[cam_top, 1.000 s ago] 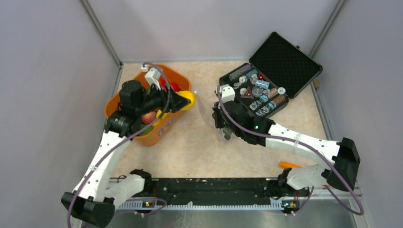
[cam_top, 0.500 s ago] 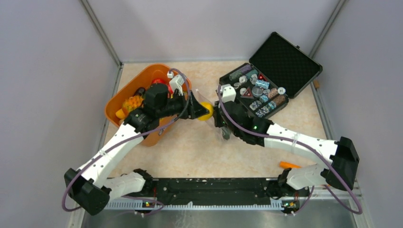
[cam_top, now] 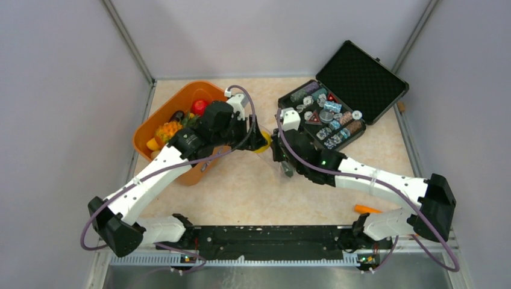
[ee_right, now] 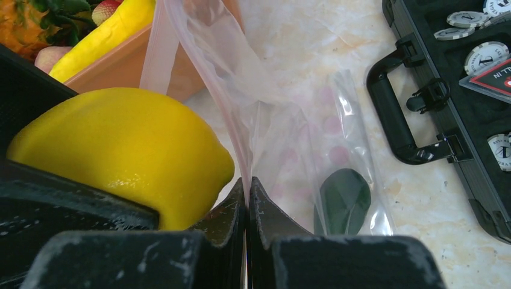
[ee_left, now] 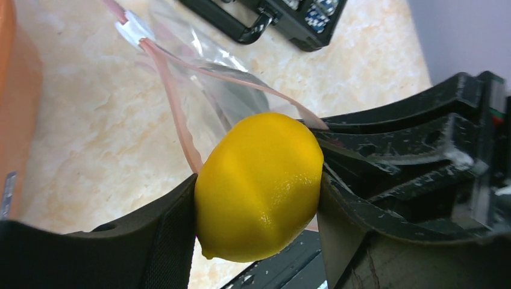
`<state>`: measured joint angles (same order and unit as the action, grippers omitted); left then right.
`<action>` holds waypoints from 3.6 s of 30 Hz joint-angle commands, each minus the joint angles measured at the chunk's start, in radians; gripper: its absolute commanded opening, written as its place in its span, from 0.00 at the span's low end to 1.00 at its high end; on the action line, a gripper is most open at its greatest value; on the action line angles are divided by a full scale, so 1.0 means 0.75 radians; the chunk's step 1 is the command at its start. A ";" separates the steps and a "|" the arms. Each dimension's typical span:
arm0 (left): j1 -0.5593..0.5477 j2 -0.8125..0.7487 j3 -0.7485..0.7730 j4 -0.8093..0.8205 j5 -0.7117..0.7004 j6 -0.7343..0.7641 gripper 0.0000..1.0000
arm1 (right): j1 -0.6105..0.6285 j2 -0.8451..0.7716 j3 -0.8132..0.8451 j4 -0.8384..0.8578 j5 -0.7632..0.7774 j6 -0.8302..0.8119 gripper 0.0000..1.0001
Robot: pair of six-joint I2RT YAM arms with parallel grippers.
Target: Place the food in the zip-top bag and seal the zipper
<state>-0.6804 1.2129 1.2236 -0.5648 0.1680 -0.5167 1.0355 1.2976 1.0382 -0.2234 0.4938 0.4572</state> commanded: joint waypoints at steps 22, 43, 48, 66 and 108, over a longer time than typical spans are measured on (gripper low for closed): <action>-0.112 0.166 0.245 -0.168 -0.211 0.061 0.56 | 0.109 -0.108 -0.029 0.108 0.278 -0.124 0.00; -0.118 -0.022 0.181 -0.089 -0.286 0.048 0.79 | 0.028 -0.121 -0.044 0.072 0.139 -0.011 0.00; -0.116 -0.195 0.084 -0.028 -0.469 0.089 0.91 | 0.020 -0.133 0.004 -0.026 0.311 -0.048 0.00; 0.438 -0.224 0.010 -0.187 -0.608 0.146 0.99 | 0.017 -0.289 -0.080 -0.023 0.241 -0.028 0.00; 0.651 0.533 0.284 -0.041 0.266 0.739 0.72 | 0.018 -0.238 -0.067 -0.001 0.120 -0.044 0.00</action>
<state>-0.1925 1.5810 1.3895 -0.5667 0.3508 -0.0177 1.0550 1.1240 0.9699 -0.2543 0.5980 0.4229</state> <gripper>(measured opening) 0.749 0.002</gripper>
